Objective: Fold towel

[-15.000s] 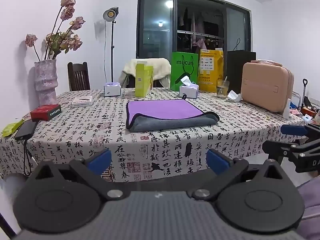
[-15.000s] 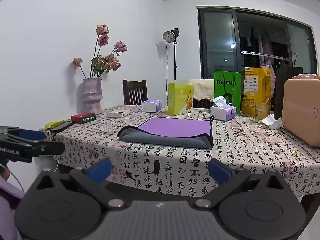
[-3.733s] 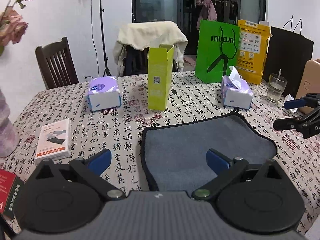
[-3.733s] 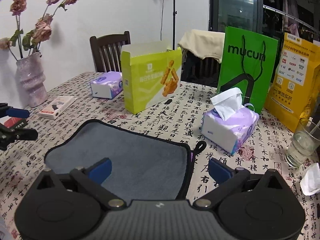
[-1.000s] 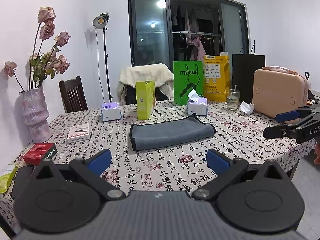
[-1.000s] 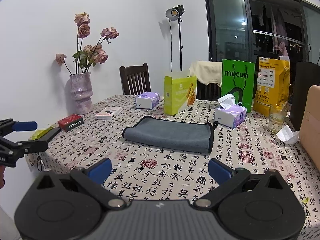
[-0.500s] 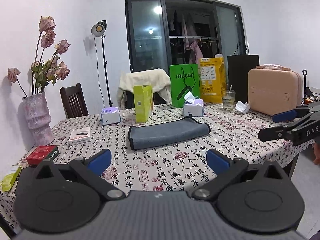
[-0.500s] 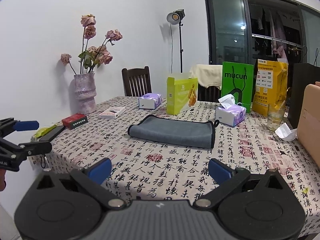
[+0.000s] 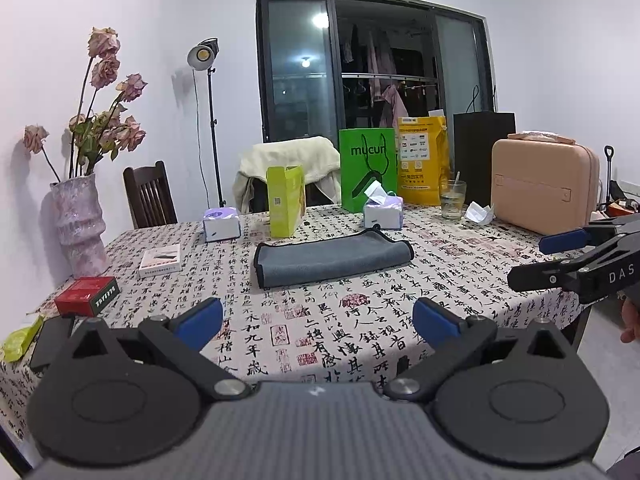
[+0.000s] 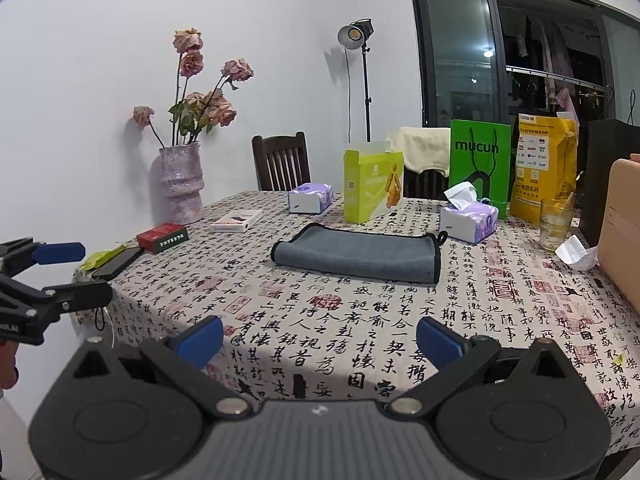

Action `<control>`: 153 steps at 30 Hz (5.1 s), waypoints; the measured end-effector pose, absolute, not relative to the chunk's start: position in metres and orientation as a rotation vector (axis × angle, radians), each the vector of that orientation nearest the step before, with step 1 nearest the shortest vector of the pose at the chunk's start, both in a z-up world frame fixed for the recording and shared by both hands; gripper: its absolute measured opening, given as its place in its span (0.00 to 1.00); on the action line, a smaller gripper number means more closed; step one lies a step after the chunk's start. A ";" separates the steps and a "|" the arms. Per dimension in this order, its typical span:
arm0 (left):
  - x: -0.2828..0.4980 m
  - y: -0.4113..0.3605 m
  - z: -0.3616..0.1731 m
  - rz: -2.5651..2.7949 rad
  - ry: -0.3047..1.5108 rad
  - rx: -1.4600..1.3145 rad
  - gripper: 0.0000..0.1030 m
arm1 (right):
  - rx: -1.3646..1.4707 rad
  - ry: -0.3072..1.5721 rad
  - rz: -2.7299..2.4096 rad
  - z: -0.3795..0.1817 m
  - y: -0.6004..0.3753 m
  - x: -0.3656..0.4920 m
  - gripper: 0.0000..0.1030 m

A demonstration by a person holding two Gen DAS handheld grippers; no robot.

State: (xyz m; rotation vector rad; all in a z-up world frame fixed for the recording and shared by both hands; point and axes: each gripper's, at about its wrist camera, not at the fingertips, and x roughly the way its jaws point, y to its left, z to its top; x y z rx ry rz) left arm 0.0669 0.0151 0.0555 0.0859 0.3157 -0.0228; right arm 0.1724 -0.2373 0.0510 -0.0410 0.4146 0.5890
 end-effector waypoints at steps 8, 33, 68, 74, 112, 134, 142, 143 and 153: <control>0.057 0.013 0.051 -0.013 0.323 0.080 1.00 | -0.036 0.405 0.599 0.052 -0.235 0.161 1.00; 0.028 0.017 0.031 0.023 0.330 0.033 1.00 | -0.079 0.321 0.554 0.037 -0.236 0.108 1.00; -0.003 0.002 0.017 -0.039 0.354 -0.011 1.00 | 0.000 0.353 0.554 0.007 -0.233 0.055 1.00; -0.003 0.001 0.015 -0.035 0.358 -0.018 1.00 | -0.007 0.342 0.545 0.007 -0.233 0.054 1.00; -0.003 0.000 0.014 -0.040 0.353 -0.004 1.00 | -0.004 0.340 0.531 0.007 -0.234 0.057 1.00; -0.003 -0.001 0.014 -0.040 0.354 -0.003 1.00 | -0.004 0.338 0.532 0.006 -0.234 0.057 1.00; -0.002 -0.002 0.013 -0.042 0.355 -0.001 1.00 | -0.003 0.338 0.526 0.005 -0.234 0.058 1.00; -0.002 -0.002 0.013 -0.042 0.355 0.000 1.00 | -0.003 0.338 0.526 0.005 -0.234 0.058 1.00; -0.002 -0.002 0.014 -0.042 0.354 0.001 1.00 | -0.004 0.337 0.530 0.004 -0.234 0.058 1.00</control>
